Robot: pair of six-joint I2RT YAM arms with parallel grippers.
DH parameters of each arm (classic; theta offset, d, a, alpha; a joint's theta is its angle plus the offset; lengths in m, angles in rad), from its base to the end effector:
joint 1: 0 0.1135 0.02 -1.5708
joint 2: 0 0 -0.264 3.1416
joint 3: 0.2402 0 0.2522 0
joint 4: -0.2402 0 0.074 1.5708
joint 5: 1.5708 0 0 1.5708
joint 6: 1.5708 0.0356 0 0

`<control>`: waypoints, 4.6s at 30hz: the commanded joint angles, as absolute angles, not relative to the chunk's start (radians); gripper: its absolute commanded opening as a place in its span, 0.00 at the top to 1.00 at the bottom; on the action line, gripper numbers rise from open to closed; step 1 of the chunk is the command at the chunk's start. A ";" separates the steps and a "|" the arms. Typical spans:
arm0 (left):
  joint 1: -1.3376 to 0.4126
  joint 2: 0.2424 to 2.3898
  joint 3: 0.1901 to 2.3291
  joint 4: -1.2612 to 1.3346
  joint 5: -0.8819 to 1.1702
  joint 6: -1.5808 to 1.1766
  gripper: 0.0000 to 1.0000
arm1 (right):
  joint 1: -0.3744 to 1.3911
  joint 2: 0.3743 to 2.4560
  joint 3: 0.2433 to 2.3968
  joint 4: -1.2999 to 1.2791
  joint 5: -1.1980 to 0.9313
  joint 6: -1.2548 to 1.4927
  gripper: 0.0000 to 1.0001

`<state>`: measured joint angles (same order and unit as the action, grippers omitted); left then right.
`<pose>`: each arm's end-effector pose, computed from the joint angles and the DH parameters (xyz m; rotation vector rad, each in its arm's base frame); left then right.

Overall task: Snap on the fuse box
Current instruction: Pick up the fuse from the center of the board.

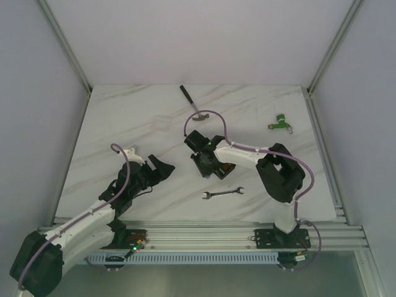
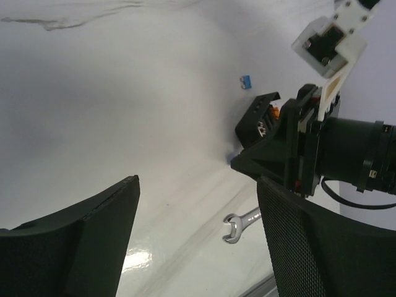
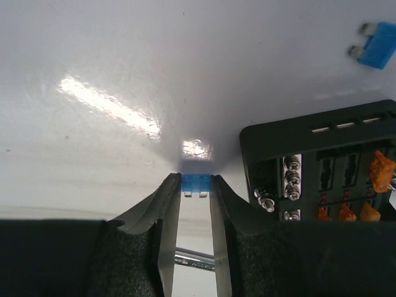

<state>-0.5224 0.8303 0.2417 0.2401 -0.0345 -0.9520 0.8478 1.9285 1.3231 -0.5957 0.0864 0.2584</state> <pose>0.1583 -0.0897 0.1848 -0.4587 1.9871 -0.9344 0.2587 0.2886 0.1686 -0.7852 2.6640 0.1706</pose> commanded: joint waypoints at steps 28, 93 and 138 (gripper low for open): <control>-0.935 1.163 0.363 0.860 -0.286 -0.556 0.51 | 0.847 1.339 0.977 -0.117 0.055 0.600 0.77; -0.771 1.052 0.504 0.594 0.301 -0.422 1.00 | 0.580 1.127 1.009 -0.204 -0.818 -0.182 0.52; -0.777 1.054 0.551 0.506 0.228 -0.505 0.66 | 0.559 1.229 1.097 -0.439 -0.767 -0.285 1.00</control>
